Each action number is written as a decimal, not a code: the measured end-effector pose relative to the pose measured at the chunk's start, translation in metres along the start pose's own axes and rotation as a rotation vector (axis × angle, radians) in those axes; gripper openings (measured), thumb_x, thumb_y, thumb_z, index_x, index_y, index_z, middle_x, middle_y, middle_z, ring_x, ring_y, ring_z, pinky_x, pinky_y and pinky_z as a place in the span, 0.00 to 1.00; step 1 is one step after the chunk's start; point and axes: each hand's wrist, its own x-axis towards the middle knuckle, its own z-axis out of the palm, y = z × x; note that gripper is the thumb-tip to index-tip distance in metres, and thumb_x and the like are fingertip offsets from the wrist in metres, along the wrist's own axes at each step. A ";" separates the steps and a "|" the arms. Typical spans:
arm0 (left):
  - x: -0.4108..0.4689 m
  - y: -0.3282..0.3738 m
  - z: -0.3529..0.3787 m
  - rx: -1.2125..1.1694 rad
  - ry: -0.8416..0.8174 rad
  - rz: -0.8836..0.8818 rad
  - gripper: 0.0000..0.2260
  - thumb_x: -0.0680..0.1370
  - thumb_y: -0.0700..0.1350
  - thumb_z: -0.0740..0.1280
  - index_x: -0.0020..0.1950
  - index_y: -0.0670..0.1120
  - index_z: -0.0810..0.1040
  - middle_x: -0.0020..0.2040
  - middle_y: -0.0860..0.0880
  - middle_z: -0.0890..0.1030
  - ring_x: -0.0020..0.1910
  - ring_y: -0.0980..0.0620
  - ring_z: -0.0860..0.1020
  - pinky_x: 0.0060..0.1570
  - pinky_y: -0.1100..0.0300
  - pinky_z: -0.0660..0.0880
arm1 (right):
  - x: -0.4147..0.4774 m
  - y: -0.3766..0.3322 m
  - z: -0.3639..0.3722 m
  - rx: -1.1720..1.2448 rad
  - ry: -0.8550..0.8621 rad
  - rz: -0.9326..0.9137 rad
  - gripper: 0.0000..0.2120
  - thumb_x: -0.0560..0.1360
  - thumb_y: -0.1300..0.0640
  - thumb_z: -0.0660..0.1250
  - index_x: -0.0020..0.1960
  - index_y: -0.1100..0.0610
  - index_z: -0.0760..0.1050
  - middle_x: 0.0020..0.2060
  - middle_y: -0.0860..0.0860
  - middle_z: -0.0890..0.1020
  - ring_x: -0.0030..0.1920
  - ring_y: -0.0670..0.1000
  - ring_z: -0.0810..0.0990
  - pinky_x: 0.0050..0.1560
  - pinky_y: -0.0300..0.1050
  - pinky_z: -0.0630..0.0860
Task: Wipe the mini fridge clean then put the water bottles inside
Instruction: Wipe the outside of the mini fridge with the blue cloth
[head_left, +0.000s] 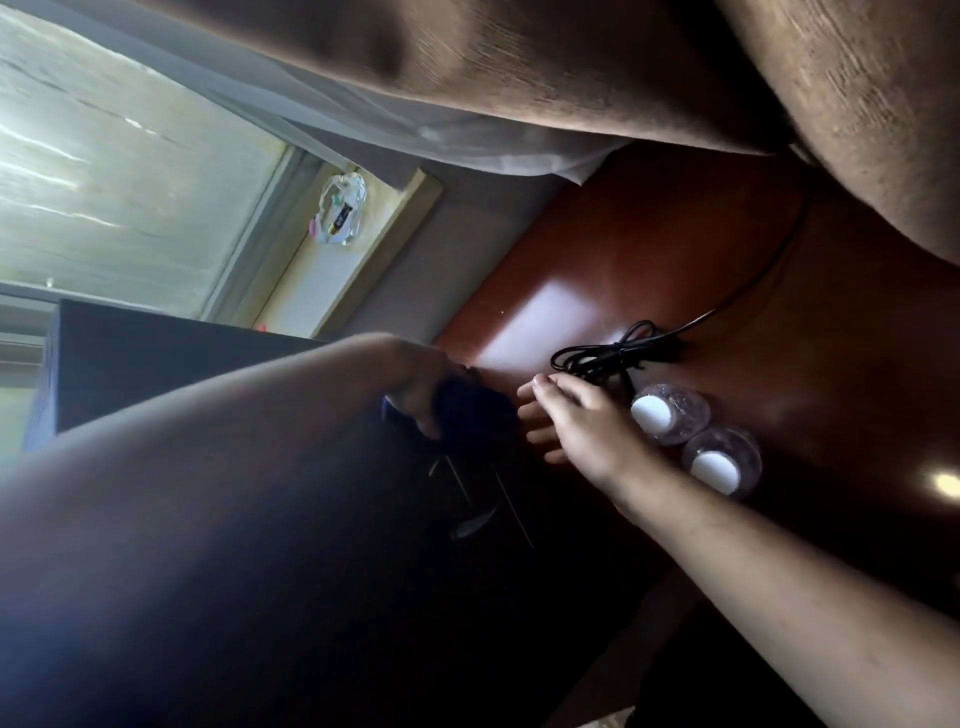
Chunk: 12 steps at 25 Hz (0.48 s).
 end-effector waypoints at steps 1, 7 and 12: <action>0.018 0.011 0.016 0.059 -0.054 0.054 0.35 0.59 0.55 0.82 0.64 0.51 0.81 0.58 0.46 0.85 0.55 0.42 0.84 0.58 0.42 0.81 | -0.002 0.005 0.001 -0.028 0.021 -0.003 0.15 0.82 0.44 0.59 0.51 0.52 0.78 0.52 0.54 0.85 0.46 0.50 0.82 0.43 0.43 0.80; 0.046 0.048 0.080 -0.003 -0.186 0.242 0.42 0.46 0.64 0.75 0.61 0.64 0.74 0.59 0.47 0.85 0.55 0.41 0.85 0.56 0.40 0.81 | -0.016 0.015 0.008 -0.215 0.030 0.034 0.15 0.84 0.47 0.57 0.60 0.53 0.77 0.42 0.46 0.78 0.52 0.51 0.77 0.47 0.41 0.66; -0.021 0.006 0.013 0.148 -0.054 0.050 0.29 0.66 0.50 0.80 0.66 0.51 0.80 0.58 0.49 0.85 0.58 0.45 0.83 0.59 0.51 0.80 | -0.023 0.021 0.015 -0.332 -0.082 0.070 0.18 0.85 0.45 0.55 0.65 0.53 0.77 0.60 0.52 0.83 0.64 0.53 0.78 0.57 0.43 0.69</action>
